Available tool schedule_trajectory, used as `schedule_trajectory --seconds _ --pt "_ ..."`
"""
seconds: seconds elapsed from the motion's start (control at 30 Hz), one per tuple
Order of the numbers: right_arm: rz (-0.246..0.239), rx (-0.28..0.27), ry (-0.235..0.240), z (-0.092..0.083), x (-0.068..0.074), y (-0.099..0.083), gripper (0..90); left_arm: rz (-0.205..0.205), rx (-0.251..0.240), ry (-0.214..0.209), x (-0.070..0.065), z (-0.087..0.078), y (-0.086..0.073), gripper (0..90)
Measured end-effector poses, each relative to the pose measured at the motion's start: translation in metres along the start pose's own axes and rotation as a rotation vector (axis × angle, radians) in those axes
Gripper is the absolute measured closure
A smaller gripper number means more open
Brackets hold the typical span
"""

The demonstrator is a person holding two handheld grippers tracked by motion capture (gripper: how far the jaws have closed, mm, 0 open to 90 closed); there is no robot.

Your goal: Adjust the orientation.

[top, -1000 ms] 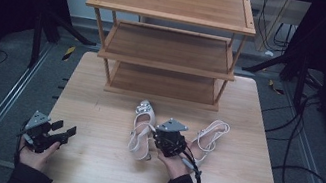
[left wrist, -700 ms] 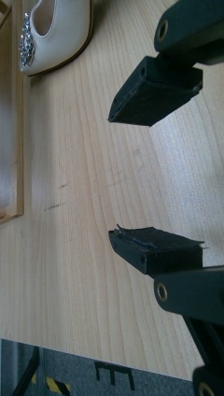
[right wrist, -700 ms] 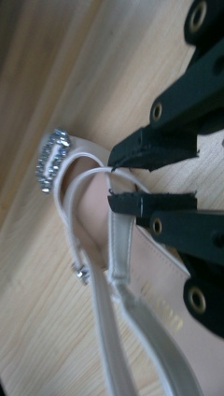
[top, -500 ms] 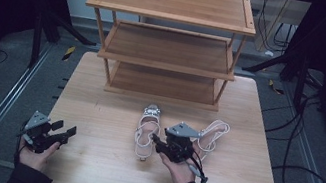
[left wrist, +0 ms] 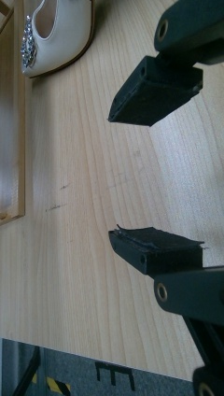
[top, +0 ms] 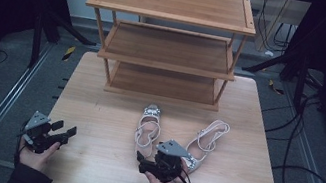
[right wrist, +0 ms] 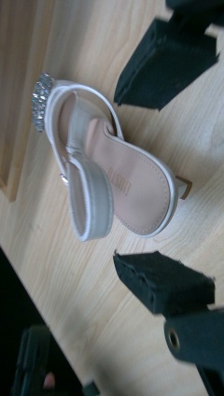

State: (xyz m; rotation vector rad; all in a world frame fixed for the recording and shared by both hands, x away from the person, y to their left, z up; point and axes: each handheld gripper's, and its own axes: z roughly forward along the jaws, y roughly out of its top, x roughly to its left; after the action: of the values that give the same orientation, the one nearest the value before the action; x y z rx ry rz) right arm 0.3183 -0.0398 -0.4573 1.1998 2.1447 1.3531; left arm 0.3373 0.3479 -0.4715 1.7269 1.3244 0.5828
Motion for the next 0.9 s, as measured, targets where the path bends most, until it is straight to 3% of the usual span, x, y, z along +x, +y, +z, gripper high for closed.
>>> schedule_trajectory --seconds 0.07,0.17,0.2,0.3,0.53,0.63,0.73,0.9 --pt "0.008 0.011 -0.018 0.011 0.005 -0.005 14.1 -0.001 0.001 0.001 0.0 0.0 0.0 35.7" --pt "-0.002 0.025 -0.035 0.026 0.013 -0.01 15.5 0.0 0.001 0.001 0.0 0.0 0.0 35.7" --pt "-0.024 0.023 -0.075 0.034 0.018 -0.013 24.6 0.0 0.001 0.002 0.0 0.0 0.0 35.7" --pt "-0.038 0.015 -0.11 0.036 0.018 -0.013 31.3 0.0 0.001 -0.001 0.0 0.0 0.0 35.7" --pt "-0.036 0.018 -0.1 0.026 0.009 -0.015 35.0 -0.001 0.002 -0.001 0.001 0.0 0.0 35.7" --pt "-0.028 0.027 -0.092 0.018 -0.001 -0.016 37.0 0.0 0.005 -0.001 0.001 0.001 0.0 35.7" --pt "-0.02 0.036 -0.115 0.004 -0.019 -0.017 39.7 0.004 0.006 -0.001 0.0 0.001 0.0 35.7" --pt "-0.007 0.042 -0.125 0.0 -0.028 -0.019 39.7 0.007 0.008 -0.001 0.0 0.001 0.0 35.7"
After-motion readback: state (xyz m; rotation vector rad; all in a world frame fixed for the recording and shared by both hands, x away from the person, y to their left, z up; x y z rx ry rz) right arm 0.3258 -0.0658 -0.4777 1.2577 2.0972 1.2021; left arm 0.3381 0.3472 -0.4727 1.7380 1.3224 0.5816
